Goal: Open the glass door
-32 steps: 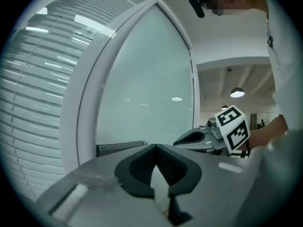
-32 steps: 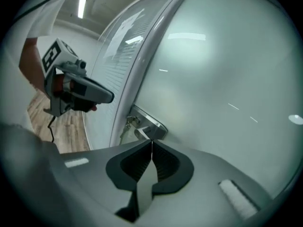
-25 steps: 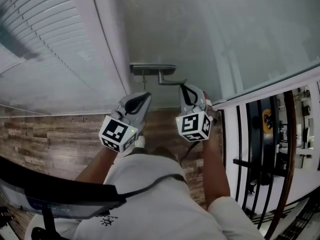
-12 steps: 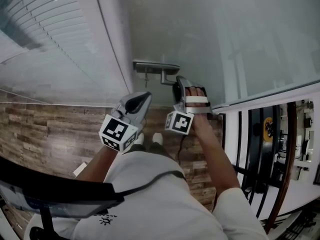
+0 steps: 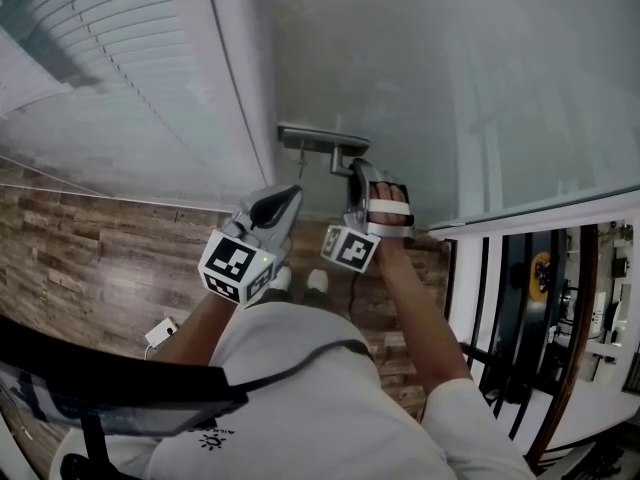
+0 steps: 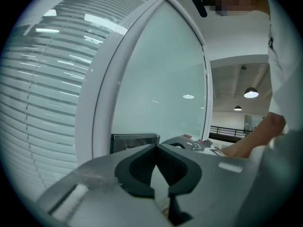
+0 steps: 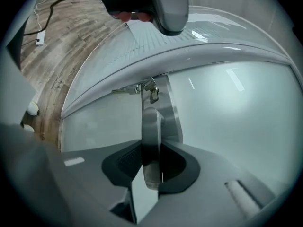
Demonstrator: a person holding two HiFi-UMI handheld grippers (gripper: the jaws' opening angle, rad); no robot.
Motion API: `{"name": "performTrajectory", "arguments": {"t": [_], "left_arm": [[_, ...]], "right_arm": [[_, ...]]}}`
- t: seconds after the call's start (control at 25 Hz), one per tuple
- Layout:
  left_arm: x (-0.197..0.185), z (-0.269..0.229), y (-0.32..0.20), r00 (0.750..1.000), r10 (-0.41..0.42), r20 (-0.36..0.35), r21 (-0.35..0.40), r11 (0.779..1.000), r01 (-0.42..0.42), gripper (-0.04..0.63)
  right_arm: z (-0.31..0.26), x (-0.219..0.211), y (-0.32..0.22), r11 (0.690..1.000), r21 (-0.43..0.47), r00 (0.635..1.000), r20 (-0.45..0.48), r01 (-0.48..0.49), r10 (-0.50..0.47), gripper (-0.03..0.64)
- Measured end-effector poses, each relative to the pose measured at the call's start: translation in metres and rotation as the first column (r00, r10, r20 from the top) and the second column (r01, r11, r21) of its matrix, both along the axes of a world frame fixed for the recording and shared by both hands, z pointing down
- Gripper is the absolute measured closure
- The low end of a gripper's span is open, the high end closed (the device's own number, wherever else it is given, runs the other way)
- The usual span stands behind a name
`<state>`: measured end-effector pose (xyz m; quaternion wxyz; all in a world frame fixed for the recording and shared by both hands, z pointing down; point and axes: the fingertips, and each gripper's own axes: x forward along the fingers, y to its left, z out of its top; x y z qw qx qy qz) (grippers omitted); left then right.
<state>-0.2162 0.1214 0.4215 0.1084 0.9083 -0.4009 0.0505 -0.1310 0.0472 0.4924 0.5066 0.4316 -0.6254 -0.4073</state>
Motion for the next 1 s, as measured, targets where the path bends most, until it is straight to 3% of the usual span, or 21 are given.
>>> {"name": "performTrajectory", "arguments": {"t": [0.2, 0.36, 0.44, 1.0], "left_arm": [[0.001, -0.002, -0.002, 1.000, 0.008, -0.004, 0.006, 1.000, -0.008, 0.594], [-0.002, 0.000, -0.004, 1.000, 0.007, 0.000, 0.008, 1.000, -0.007, 0.594], [-0.003, -0.002, -0.005, 1.000, 0.011, 0.004, 0.011, 1.000, -0.011, 0.594], [-0.003, 0.017, -0.016, 0.997, 0.074, -0.003, 0.011, 0.997, -0.074, 0.594]], "right_arm": [[0.000, 0.000, -0.001, 1.000, -0.001, 0.991, 0.129, -0.029, 0.029, 0.520], [0.008, -0.003, -0.002, 0.997, -0.058, 0.919, 0.389, -0.042, 0.061, 0.514], [0.010, -0.003, -0.003, 0.997, -0.068, 0.890, 0.452, -0.032, 0.059, 0.509], [0.032, -0.004, -0.033, 0.995, -0.089, 0.933, 0.353, -0.037, 0.066, 0.520]]}}
